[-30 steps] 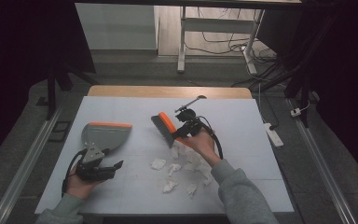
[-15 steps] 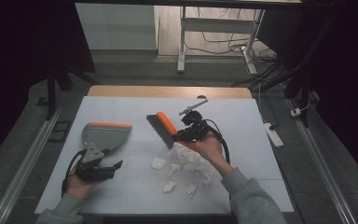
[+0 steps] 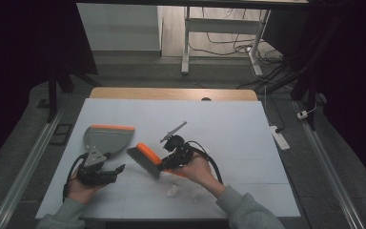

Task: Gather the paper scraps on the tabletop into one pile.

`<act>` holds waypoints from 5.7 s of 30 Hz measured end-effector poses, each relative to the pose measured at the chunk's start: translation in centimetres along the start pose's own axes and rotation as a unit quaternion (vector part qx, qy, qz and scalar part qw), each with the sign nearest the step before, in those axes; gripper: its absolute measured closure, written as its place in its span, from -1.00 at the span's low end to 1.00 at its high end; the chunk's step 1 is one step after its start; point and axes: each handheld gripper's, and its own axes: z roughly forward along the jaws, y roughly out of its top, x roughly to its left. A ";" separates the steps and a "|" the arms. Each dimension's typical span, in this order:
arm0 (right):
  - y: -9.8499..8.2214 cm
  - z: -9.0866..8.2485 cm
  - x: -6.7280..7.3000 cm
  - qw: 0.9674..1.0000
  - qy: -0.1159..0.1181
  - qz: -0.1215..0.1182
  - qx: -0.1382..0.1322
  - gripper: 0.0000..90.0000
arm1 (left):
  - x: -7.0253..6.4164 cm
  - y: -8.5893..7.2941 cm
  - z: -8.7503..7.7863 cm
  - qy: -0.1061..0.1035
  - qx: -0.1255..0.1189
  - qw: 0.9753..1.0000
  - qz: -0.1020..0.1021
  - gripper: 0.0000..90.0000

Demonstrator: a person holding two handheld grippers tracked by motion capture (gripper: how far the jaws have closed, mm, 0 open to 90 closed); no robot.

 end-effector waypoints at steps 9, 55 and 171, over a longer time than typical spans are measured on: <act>-1.1 -1.1 -3.1 0.998 -0.052 0.042 0.005 0.58 | 0.0 -0.1 0.0 0.000 0.001 1.000 0.001 -0.36; -5.0 -3.4 3.2 0.987 -0.063 -0.102 0.104 0.58 | 0.0 -0.2 0.0 -0.001 0.003 1.000 0.001 -0.37; -9.9 -11.2 -7.9 0.968 -0.206 0.140 -0.035 0.58 | -0.3 -0.3 0.0 0.000 0.008 1.000 0.004 -0.37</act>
